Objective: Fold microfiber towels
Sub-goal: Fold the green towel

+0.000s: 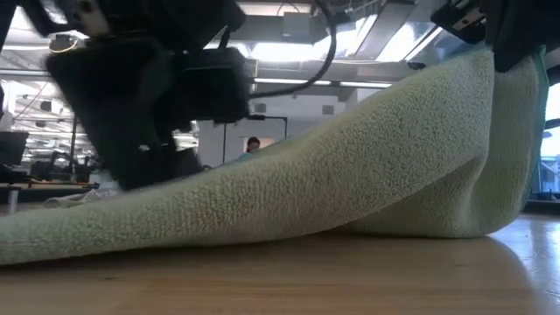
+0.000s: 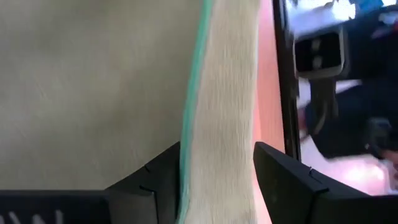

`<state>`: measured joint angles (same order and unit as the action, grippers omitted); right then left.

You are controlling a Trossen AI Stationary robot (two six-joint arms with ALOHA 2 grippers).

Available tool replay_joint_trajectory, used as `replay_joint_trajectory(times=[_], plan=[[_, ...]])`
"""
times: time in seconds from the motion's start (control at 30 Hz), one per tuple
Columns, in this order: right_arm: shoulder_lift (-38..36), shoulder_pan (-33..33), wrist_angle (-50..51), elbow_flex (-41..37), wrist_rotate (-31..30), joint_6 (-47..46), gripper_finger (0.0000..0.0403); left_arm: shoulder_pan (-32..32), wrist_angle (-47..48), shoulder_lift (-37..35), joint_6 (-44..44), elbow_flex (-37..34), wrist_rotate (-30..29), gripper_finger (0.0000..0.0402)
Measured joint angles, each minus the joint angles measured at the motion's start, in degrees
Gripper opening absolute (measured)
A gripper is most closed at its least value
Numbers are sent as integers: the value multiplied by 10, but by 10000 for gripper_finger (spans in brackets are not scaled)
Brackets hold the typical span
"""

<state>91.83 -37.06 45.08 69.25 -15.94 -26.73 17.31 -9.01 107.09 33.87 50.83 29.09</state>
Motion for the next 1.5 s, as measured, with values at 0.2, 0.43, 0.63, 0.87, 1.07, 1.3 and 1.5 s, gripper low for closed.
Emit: replay_joint_trajectory(times=[0.2,0.43,0.63,0.87,1.07,1.3,1.5], plan=[[0,0,4,-1,0,1,8,0,65,0,1,0,57,183],[0,0,6,-2,0,1,9,0,86,-1,5,0,84,183],[0,0,7,-2,0,1,9,0,87,-1,17,0,95,182],[0,0,7,-2,0,0,9,0,87,-2,21,0,88,168],[0,0,7,-2,0,0,9,0,127,-12,13,0,73,146],[0,0,6,-2,1,1,9,0,224,-60,-31,-1,34,126],[0,0,-23,-38,32,-8,9,3,268,-68,-41,-1,49,124]])
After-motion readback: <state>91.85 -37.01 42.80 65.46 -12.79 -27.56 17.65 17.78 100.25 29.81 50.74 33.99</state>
